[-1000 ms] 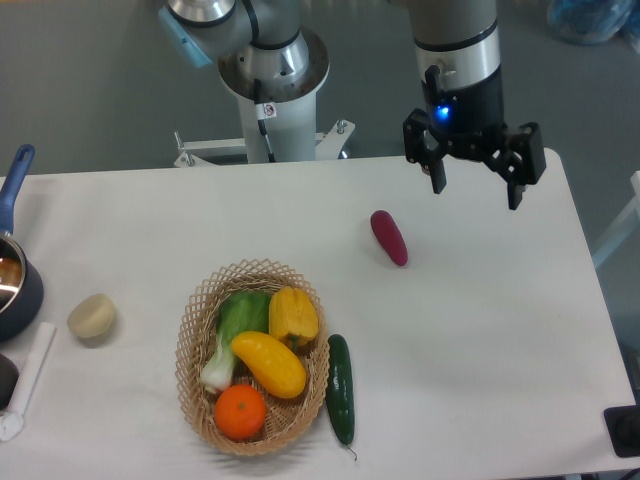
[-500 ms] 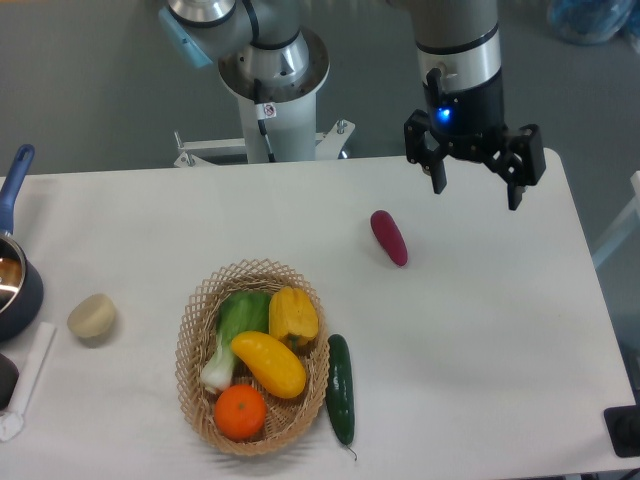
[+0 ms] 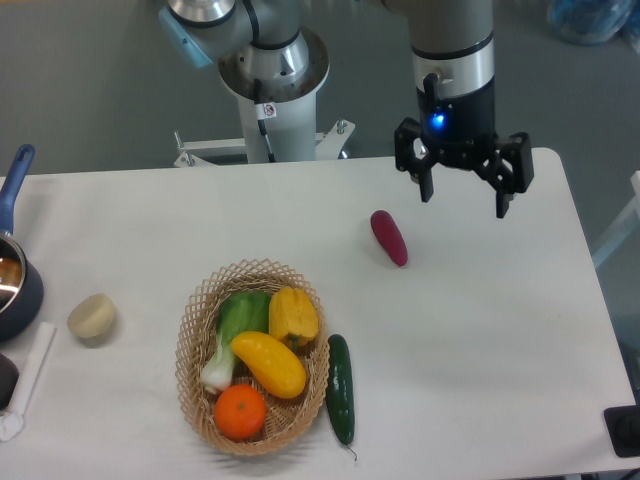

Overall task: Pick up the mango from the basket
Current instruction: 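Move the open gripper down into the basket over the yellow mango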

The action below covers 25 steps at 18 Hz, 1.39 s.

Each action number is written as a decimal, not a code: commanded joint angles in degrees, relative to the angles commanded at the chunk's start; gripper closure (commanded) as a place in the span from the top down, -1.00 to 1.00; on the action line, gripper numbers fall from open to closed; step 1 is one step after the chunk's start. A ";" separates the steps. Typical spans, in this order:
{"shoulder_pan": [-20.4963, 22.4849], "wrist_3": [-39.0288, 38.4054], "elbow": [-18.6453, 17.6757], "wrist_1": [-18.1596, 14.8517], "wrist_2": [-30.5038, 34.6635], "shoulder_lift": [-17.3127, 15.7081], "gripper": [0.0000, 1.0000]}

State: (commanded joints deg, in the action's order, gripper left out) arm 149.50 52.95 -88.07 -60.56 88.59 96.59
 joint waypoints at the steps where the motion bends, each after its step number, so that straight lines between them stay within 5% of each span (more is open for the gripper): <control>1: -0.70 -2.82 -0.09 0.00 -0.09 0.09 1.00; 6: -4.47 -15.92 -1.05 -0.09 -4.29 1.14 1.00; 11: -10.54 -29.00 -5.97 0.00 -5.36 4.82 1.00; 19: -13.10 -47.11 -4.57 0.09 -10.64 12.65 1.00; 25: -14.68 -52.59 -3.43 3.25 -10.46 16.34 1.00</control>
State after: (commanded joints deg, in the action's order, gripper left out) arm 134.83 0.36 -91.50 -57.30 78.13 112.93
